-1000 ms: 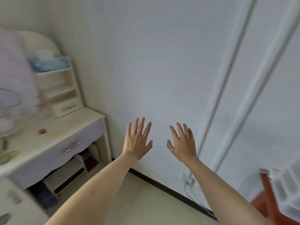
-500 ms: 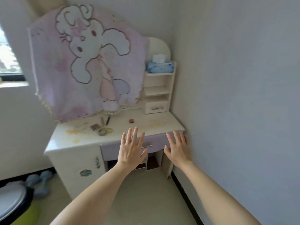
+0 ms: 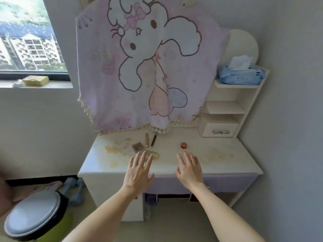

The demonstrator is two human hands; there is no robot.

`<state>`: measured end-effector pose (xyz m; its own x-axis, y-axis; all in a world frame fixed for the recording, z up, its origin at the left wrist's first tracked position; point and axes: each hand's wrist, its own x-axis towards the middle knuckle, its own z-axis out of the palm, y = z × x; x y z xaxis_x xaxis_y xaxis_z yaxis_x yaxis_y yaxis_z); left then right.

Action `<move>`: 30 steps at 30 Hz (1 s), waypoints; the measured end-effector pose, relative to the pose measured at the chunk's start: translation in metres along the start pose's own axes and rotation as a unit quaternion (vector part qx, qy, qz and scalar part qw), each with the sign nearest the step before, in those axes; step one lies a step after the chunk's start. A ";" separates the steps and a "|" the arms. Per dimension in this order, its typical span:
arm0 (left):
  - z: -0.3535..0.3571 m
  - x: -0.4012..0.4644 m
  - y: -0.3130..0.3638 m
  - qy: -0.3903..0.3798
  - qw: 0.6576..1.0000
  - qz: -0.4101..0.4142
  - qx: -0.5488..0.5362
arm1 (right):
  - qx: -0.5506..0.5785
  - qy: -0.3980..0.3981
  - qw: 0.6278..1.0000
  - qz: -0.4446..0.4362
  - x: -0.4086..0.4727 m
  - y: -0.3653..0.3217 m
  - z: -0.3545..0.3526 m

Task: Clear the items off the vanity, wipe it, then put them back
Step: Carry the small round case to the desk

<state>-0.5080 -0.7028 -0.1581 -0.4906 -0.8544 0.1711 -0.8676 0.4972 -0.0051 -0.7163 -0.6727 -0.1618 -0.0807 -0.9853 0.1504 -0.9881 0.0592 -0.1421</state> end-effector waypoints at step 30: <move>0.159 0.185 -0.038 -0.205 0.976 -0.059 -0.052 | 0.004 -0.155 0.987 0.034 0.235 0.094 0.156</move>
<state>-0.5785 -0.9037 -0.2834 -0.3975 -0.8843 -0.2450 -0.9175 0.3864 0.0940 -0.8077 -0.9238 -0.2926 -0.1023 -0.9809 -0.1657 -0.9805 0.1275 -0.1493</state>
